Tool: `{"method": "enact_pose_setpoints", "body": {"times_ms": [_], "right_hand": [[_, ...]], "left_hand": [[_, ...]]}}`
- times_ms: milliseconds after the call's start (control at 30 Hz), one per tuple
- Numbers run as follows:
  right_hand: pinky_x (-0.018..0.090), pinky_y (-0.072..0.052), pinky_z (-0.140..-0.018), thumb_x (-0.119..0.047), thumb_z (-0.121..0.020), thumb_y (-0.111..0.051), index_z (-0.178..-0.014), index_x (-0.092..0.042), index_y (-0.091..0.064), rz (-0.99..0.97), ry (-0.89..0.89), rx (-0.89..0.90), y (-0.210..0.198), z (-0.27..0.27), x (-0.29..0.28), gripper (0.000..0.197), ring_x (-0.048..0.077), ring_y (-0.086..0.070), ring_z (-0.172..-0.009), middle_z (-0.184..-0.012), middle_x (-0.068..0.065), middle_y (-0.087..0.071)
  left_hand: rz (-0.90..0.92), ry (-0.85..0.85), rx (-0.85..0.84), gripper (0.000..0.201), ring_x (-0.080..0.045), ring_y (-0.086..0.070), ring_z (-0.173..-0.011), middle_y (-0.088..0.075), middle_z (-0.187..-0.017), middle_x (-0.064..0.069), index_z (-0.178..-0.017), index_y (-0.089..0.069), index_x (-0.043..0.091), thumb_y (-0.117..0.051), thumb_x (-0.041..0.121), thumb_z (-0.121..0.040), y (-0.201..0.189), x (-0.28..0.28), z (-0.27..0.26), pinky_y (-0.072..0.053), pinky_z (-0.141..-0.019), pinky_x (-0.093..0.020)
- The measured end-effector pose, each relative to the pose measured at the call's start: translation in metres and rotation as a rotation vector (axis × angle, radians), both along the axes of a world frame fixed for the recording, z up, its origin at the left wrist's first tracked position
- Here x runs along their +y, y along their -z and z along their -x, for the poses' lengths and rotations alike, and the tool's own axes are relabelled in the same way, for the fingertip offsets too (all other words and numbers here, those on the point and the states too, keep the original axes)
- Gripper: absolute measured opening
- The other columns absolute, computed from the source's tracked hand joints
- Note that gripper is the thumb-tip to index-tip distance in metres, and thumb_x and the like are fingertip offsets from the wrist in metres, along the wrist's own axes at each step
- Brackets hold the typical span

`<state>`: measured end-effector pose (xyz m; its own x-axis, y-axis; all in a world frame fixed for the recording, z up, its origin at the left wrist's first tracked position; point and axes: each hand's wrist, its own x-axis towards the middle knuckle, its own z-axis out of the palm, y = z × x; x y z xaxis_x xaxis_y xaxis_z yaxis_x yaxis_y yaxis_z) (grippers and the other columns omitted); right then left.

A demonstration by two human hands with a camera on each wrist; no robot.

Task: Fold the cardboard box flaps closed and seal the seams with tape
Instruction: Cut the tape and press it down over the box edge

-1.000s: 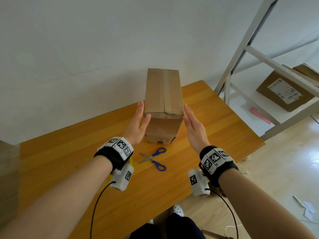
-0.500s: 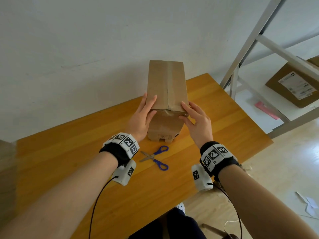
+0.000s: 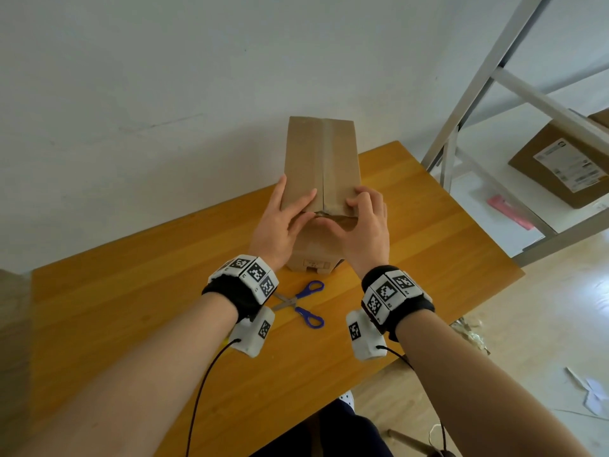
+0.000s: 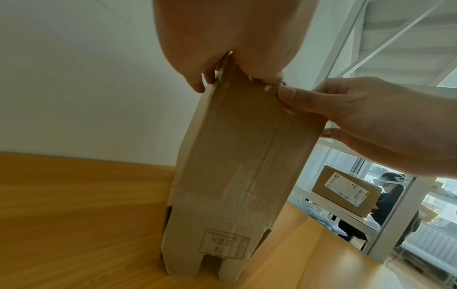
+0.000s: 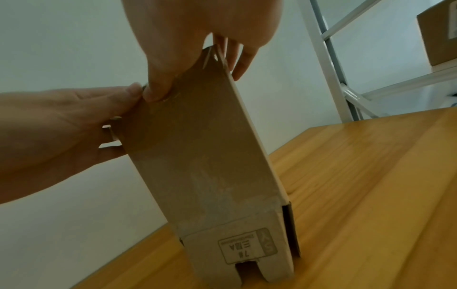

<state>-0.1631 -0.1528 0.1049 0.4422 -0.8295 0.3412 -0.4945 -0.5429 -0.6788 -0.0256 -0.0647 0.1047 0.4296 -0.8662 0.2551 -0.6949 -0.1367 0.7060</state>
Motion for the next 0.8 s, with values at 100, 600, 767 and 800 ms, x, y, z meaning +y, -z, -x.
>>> {"method": "enact_pose_setpoints", "body": {"times_ms": [100,600,767,800], "right_hand": [[0.033,-0.05,-0.086,-0.037,-0.078,-0.074,-0.098,-0.009,-0.057,-0.007,-0.081,-0.021,0.002,0.011,-0.01,0.038,0.022,-0.05,-0.113,-0.128,0.002,-0.051],[0.036,-0.049,-0.092,-0.026,-0.091,-0.062,-0.119,-0.021,-0.067,-0.049,-0.259,0.106,-0.017,0.059,-0.037,0.029,0.015,-0.057,-0.111,-0.125,-0.001,-0.061],[0.04,-0.054,-0.077,-0.022,-0.09,-0.064,-0.114,-0.016,-0.069,0.023,-0.242,0.059,-0.013,0.053,-0.033,0.026,0.014,-0.059,-0.089,-0.107,0.001,-0.067],[0.04,-0.054,-0.074,-0.022,-0.089,-0.064,-0.114,-0.016,-0.07,0.042,-0.238,0.051,-0.012,0.052,-0.032,0.026,0.015,-0.059,-0.086,-0.104,0.0,-0.068]], "left_hand": [[-0.008,0.024,-0.093,0.036,-0.022,-0.024,-0.14,-0.016,-0.156,-0.004,-0.131,-0.048,0.038,-0.044,0.033,-0.095,-0.002,0.003,-0.008,-0.036,-0.096,-0.021],[-0.134,0.226,-0.195,0.041,-0.012,-0.039,-0.13,-0.019,-0.154,0.01,-0.137,-0.036,0.042,-0.037,0.032,-0.098,-0.01,0.025,-0.051,-0.04,-0.091,-0.02],[-0.027,0.157,-0.227,0.043,-0.018,-0.051,-0.123,-0.036,-0.147,0.001,-0.133,-0.042,0.035,-0.05,0.022,-0.093,-0.004,0.023,-0.047,-0.04,-0.092,-0.019],[0.003,0.152,-0.219,0.044,-0.018,-0.055,-0.118,-0.04,-0.144,-0.002,-0.132,-0.042,0.033,-0.053,0.019,-0.092,-0.003,0.023,-0.045,-0.04,-0.092,-0.018]]}}
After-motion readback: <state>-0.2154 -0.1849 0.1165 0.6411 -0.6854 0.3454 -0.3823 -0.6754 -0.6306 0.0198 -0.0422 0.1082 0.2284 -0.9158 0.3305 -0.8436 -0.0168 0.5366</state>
